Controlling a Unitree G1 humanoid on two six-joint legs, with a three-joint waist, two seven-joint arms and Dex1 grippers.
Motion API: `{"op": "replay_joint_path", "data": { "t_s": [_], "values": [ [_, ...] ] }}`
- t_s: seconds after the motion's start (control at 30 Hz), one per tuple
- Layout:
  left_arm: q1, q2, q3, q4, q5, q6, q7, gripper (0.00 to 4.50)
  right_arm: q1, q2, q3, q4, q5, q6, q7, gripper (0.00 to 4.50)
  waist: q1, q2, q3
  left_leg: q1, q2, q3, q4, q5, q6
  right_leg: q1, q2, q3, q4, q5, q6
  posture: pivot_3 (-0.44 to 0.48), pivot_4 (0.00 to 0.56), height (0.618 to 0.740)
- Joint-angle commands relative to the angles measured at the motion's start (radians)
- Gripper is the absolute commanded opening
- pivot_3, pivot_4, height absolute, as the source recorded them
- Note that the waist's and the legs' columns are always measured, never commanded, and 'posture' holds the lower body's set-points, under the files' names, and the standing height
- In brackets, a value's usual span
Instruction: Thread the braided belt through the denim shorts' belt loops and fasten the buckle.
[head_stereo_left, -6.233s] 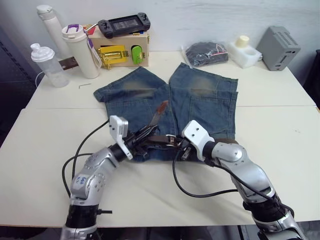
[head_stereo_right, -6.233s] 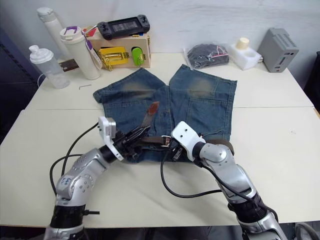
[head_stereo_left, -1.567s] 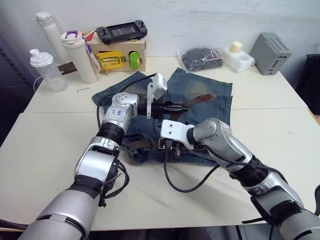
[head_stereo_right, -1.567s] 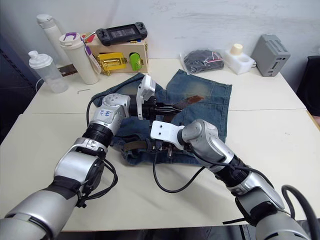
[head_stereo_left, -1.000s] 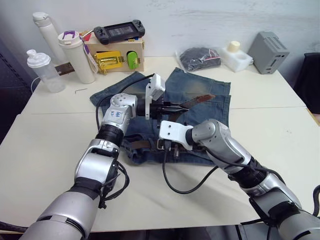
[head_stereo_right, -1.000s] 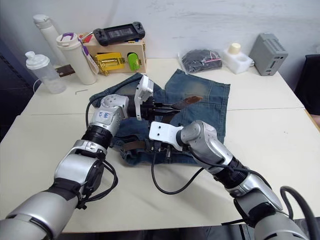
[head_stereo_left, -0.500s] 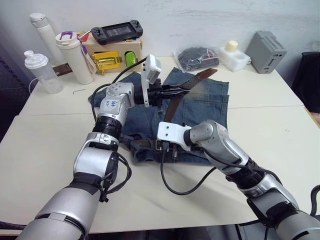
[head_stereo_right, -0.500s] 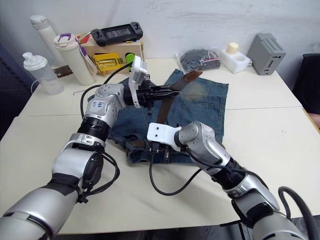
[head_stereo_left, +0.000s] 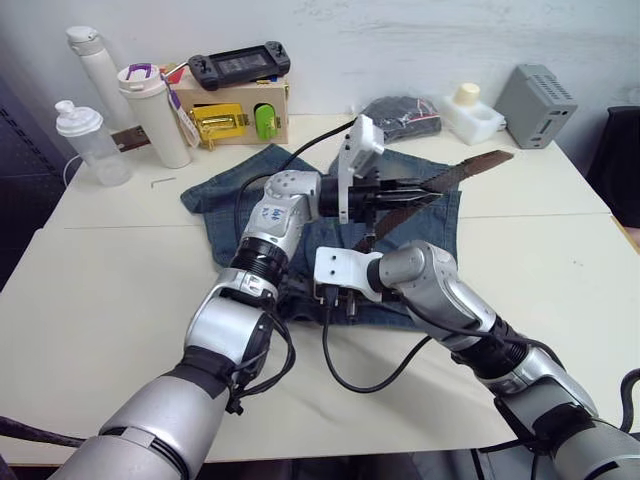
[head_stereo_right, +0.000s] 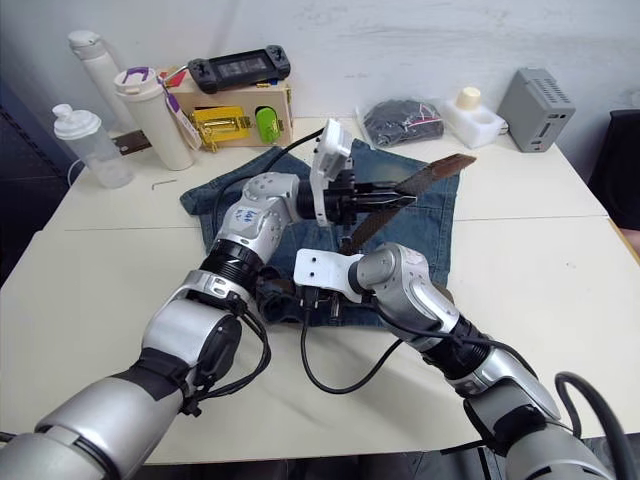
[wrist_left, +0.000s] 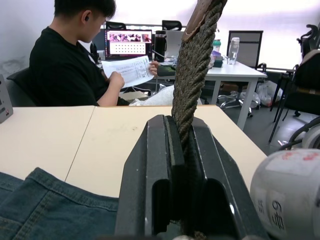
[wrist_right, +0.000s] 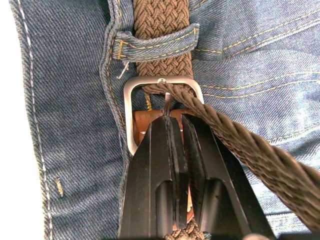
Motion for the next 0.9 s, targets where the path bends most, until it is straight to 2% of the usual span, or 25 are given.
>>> {"op": "replay_joint_path", "data": {
  "t_s": [0.03, 0.23, 0.4, 0.5, 0.6, 0.67, 0.77, 0.9],
  "values": [
    [-0.096, -0.090, 0.014, -0.089, -0.057, -0.051, 0.019, 0.00, 0.125, 0.028, 0.220, 0.114, 0.024, 0.031, 0.075, 0.41, 0.000, 0.000, 0.000, 0.000, 0.000, 0.000, 0.000, 0.000, 0.000, 0.000, 0.000, 0.000, 0.000, 0.000, 0.000, 0.000, 0.150, 0.733],
    [-0.060, -0.117, 0.011, -0.117, -0.055, -0.042, 0.040, 0.00, 0.131, 0.031, 0.208, 0.119, 0.011, 0.030, 0.081, 0.41, 0.001, 0.001, -0.001, 0.000, 0.000, 0.000, 0.000, 0.000, 0.000, 0.001, 0.000, 0.000, 0.000, 0.000, 0.000, 0.000, 0.150, 0.733],
    [0.021, -0.078, 0.024, -0.162, -0.047, -0.023, 0.101, 0.00, 0.139, 0.029, 0.178, 0.124, 0.008, 0.031, 0.065, 0.41, 0.001, 0.002, -0.002, 0.001, 0.000, 0.000, 0.000, 0.000, 0.000, 0.001, 0.000, 0.000, 0.000, 0.000, 0.000, 0.000, 0.150, 0.733],
    [0.084, 0.014, 0.067, -0.201, -0.046, -0.002, 0.159, 0.00, 0.149, 0.021, 0.118, 0.104, 0.014, 0.034, 0.034, 0.41, -0.001, 0.003, -0.004, 0.001, 0.000, 0.000, 0.000, 0.000, 0.000, 0.001, 0.000, 0.001, 0.000, 0.000, 0.000, 0.000, 0.150, 0.733],
    [0.154, 0.142, 0.120, -0.238, -0.044, 0.025, 0.212, 0.00, 0.173, 0.015, 0.021, 0.047, 0.032, 0.033, -0.016, 0.41, -0.003, 0.004, -0.004, 0.003, 0.000, 0.000, -0.002, 0.000, 0.000, 0.000, 0.001, 0.003, 0.000, 0.000, 0.000, 0.000, 0.150, 0.733],
    [0.246, 0.243, 0.131, -0.297, -0.026, 0.040, 0.209, 0.00, 0.192, 0.025, -0.063, -0.006, 0.057, 0.050, -0.052, 0.41, -0.002, 0.004, -0.004, 0.003, 0.000, -0.001, -0.002, 0.000, -0.001, -0.001, 0.001, 0.003, 0.000, 0.000, 0.000, 0.000, 0.150, 0.733],
    [0.453, 0.377, 0.080, -0.452, 0.036, 0.035, 0.187, 0.00, 0.216, 0.067, -0.192, -0.098, 0.126, 0.104, -0.094, 0.41, -0.006, 0.005, -0.003, 0.003, 0.000, -0.002, -0.003, -0.002, 0.000, -0.002, 0.001, 0.004, 0.001, 0.000, 0.000, 0.000, 0.150, 0.733],
    [0.724, 0.487, -0.033, -0.670, 0.155, -0.024, 0.205, 0.00, 0.237, 0.119, -0.303, -0.195, 0.219, 0.175, -0.144, 0.41, 0.003, 0.008, 0.001, 0.001, -0.002, -0.007, -0.001, -0.003, 0.002, -0.002, 0.001, 0.005, 0.001, 0.000, -0.001, 0.000, 0.150, 0.733]
  ]
}}
